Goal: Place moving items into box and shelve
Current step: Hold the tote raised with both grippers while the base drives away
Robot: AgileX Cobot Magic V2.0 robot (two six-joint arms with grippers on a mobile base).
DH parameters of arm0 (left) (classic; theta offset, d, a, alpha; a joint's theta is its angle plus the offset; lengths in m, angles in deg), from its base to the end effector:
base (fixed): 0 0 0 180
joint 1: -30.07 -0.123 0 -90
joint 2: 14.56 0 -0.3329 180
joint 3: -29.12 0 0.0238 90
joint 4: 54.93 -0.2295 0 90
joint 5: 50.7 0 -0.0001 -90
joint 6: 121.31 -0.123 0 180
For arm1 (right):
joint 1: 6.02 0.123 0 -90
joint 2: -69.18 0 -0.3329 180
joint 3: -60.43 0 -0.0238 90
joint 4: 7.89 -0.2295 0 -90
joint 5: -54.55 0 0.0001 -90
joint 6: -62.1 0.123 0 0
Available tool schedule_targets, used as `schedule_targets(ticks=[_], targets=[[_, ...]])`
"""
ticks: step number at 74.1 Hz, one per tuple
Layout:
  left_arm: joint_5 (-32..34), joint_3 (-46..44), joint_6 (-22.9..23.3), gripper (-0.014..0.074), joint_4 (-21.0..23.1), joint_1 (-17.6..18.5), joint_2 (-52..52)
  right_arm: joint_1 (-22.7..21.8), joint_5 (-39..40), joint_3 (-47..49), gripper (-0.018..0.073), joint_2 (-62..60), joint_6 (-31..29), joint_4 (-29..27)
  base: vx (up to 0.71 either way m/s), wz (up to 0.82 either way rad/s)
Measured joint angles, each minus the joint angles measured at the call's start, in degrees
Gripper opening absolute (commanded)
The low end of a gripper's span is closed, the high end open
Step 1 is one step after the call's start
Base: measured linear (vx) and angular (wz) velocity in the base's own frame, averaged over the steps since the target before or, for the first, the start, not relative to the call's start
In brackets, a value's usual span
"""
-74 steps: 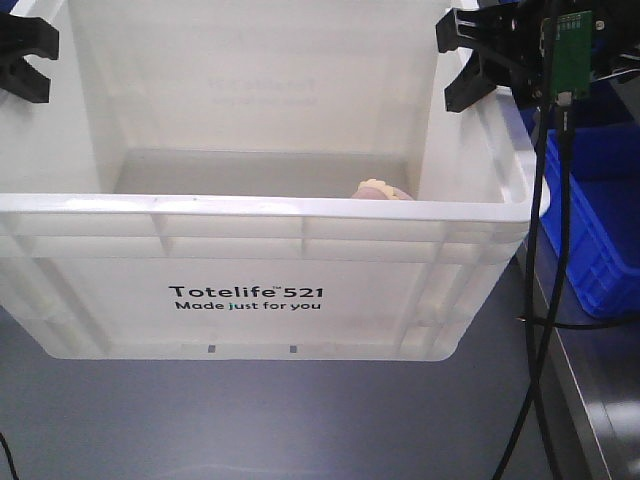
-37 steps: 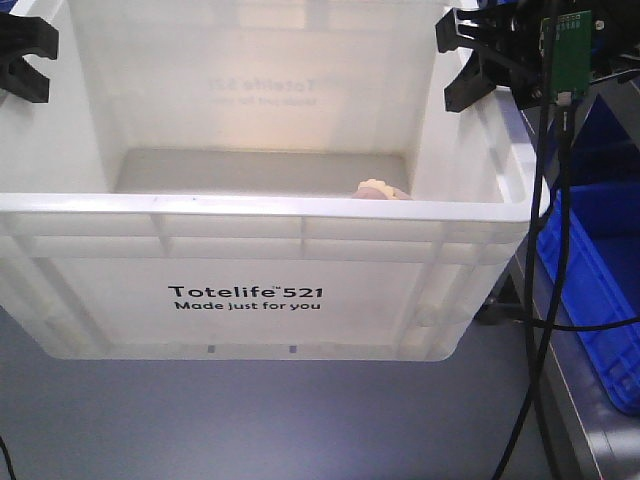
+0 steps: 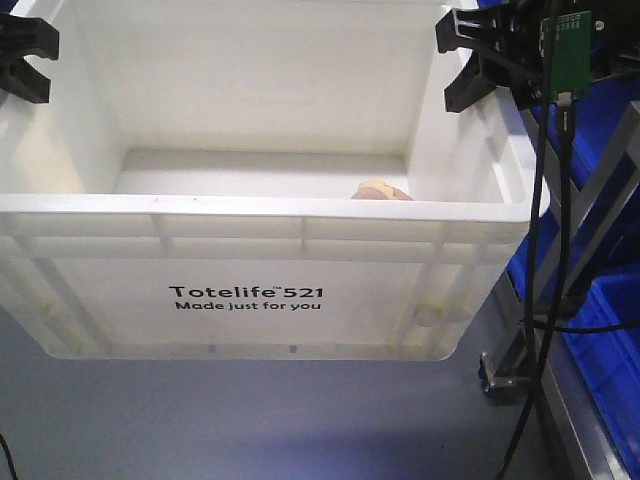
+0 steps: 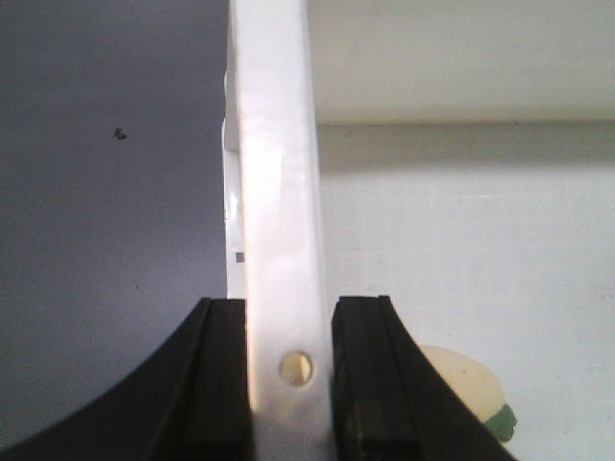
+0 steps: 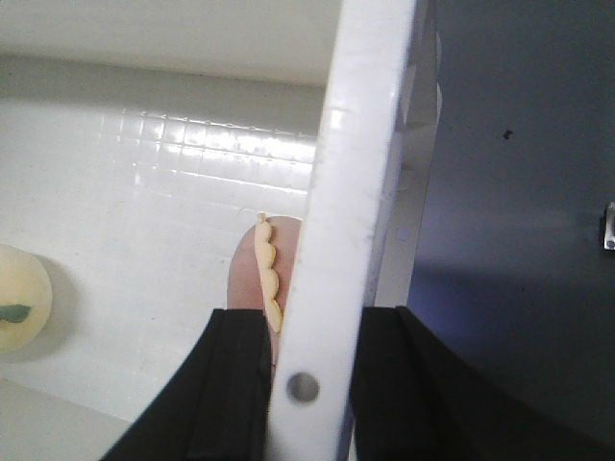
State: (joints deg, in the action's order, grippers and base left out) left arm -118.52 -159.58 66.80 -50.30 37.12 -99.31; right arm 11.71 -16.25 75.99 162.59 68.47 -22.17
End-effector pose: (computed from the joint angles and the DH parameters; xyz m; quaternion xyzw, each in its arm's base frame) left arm 0.2558 -0.0409 0.4339 -0.0117 0.9499 -0.0808 0.3018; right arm 0.2792 0.1194 0.4253 -0.0869 0.9514 0.1773 0.2363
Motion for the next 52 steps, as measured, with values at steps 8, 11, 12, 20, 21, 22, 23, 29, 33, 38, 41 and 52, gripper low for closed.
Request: schedule_targets(ticks=[8, 11, 12, 20, 21, 22, 23, 29, 33, 38, 41, 52], targets=[[0.0, 0.0, 0.0, -0.0006, 0.0, 0.0, 0.0, 0.0, 0.0, 0.0, -0.0006, 0.0, 0.0, 0.0, 0.5, 0.01], [0.0, 0.0, 0.0, -0.0006, 0.0, 0.0, 0.0, 0.0, 0.0, 0.0, -0.0006, 0.0, 0.0, 0.0, 0.5, 0.03], [0.0, 0.0, 0.0, -0.0006, 0.0, 0.0, 0.0, 0.0, 0.0, 0.0, -0.0006, 0.0, 0.0, 0.0, 0.5, 0.04], [0.0, 0.0, 0.0, -0.0006, 0.04, 0.0, 0.0, 0.0, 0.0, 0.0, -0.0006, 0.0, 0.0, 0.0, 0.49, 0.06], [0.0, 0.0, 0.0, -0.0006, 0.04, 0.0, 0.0, 0.0, 0.0, 0.0, -0.0006, 0.0, 0.0, 0.0, 0.5, 0.07], [0.0, 0.0, 0.0, -0.0006, 0.04, 0.0, 0.0, 0.0, 0.0, 0.0, -0.0006, 0.0, 0.0, 0.0, 0.5, 0.07], [0.0, 0.0, 0.0, -0.0006, 0.04, 0.0, 0.0, 0.0, 0.0, 0.0, -0.0006, 0.0, 0.0, 0.0, 0.5, 0.07], [0.0, 0.0, 0.0, -0.0006, 0.04, 0.0, 0.0, 0.0, 0.0, 0.0, -0.0006, 0.0, 0.0, 0.0, 0.49, 0.09], [0.0, 0.0, 0.0, -0.0006, 0.04, 0.0, 0.0, 0.0, 0.0, 0.0, -0.0006, 0.0, 0.0, 0.0, 0.48, 0.11], [0.0, 0.0, 0.0, -0.0006, 0.04, 0.0, 0.0, 0.0, 0.0, 0.0, -0.0006, 0.0, 0.0, 0.0, 0.48, 0.14], [0.0, 0.0, 0.0, -0.0006, 0.04, 0.0, 0.0, 0.0, 0.0, 0.0, -0.0006, 0.0, 0.0, 0.0, 0.47, 0.17], [0.0, 0.0, 0.0, -0.0006, 0.04, 0.0, 0.0, 0.0, 0.0, 0.0, -0.0006, 0.0, 0.0, 0.0, 0.46, 0.2]])
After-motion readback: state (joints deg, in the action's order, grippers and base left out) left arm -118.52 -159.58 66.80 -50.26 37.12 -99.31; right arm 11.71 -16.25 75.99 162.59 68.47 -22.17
